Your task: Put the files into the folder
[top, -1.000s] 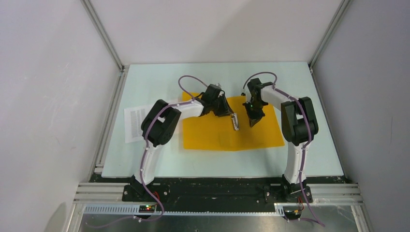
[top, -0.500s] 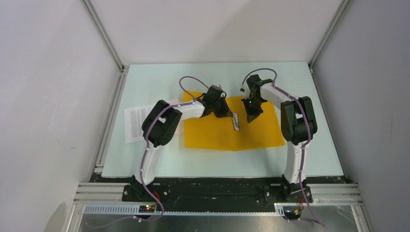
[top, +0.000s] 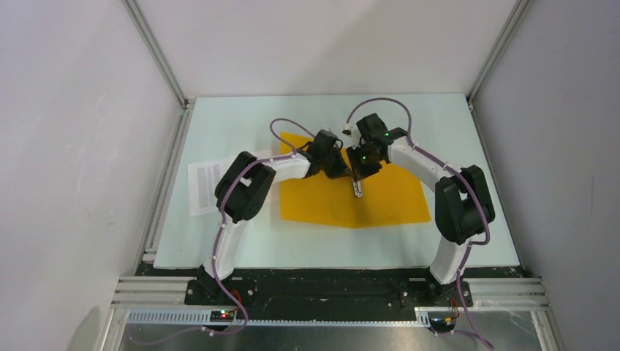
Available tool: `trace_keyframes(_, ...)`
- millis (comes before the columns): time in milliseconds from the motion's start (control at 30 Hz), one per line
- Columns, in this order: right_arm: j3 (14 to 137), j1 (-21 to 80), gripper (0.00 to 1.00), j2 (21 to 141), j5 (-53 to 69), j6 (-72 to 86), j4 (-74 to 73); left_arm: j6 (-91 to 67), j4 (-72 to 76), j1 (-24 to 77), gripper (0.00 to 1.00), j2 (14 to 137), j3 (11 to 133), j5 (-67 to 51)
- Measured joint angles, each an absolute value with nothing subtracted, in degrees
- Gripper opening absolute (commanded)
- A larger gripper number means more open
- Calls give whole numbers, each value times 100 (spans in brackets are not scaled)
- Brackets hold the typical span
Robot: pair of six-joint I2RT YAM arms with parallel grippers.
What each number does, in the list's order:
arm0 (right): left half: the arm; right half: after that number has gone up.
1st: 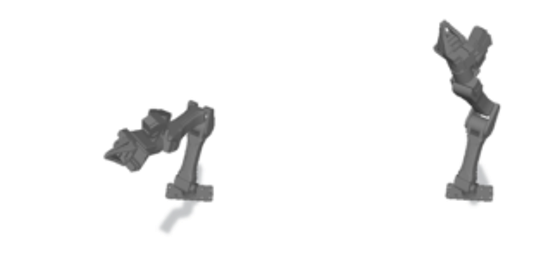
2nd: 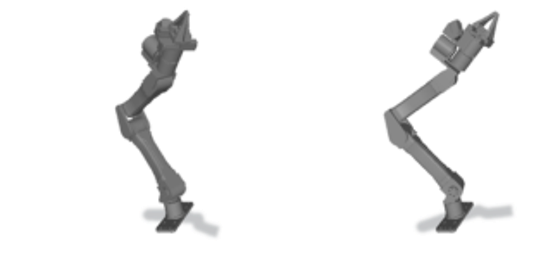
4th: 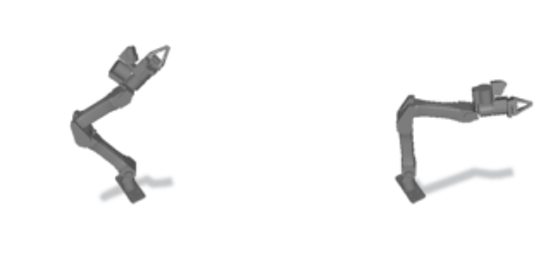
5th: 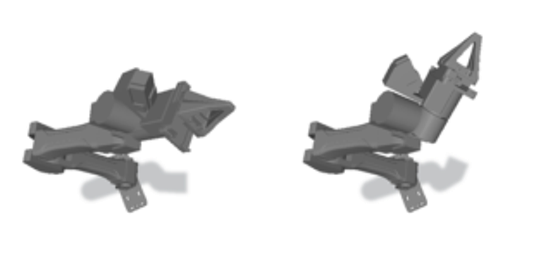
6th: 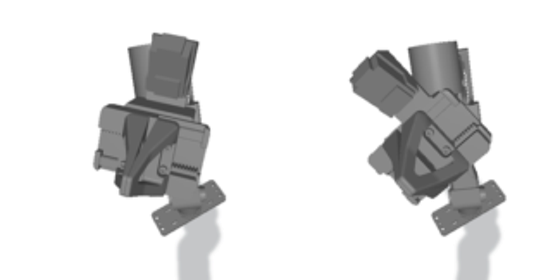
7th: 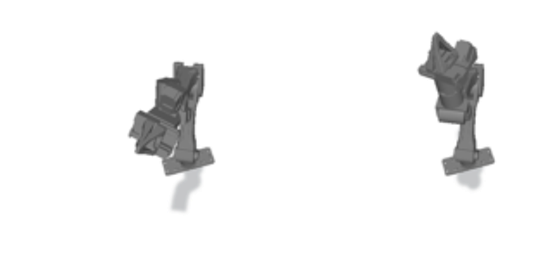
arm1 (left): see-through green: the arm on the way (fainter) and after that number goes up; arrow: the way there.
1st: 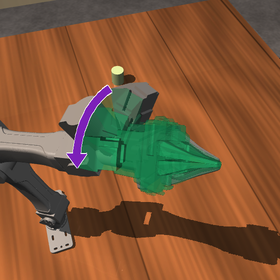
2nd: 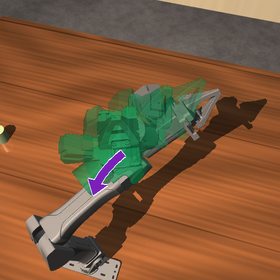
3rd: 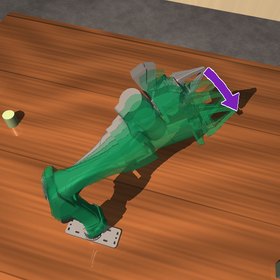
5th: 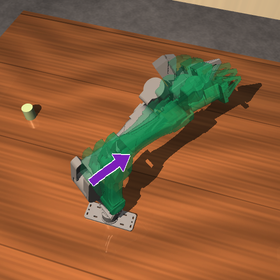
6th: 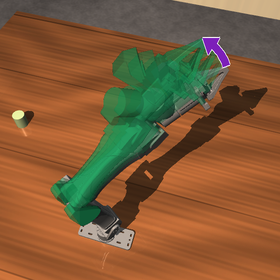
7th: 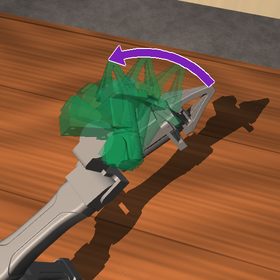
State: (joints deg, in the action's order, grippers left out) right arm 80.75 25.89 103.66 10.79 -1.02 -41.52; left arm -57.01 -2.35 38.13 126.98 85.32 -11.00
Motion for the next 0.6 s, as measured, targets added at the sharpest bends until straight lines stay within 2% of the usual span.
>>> trace_keyframes(100, 7846, 2908, 32, 10339, 937, -99, -3835, -5913, -169, 3813, 0, 12700, 8488, -1109)
trace_keyframes(167, 7734, 3039, 18, 10339, 794, 34, -3612, -6084, -69, 3806, 0, 12700, 8416, -1131)
trace_keyframes(200, 7706, 3065, 9, 10337, 698, 54, -3527, -6163, -45, 3804, 0, 12700, 8409, -1138)
trace_keyframes(267, 7666, 3122, 0, 10339, 530, 110, -3441, -6322, -1, 3806, 0, 12700, 8377, -1138)
trace_keyframes(600, 7559, 3459, 0, 10335, -357, 574, -3308, -6890, 434, 3793, 0, 12700, 8132, -1238)
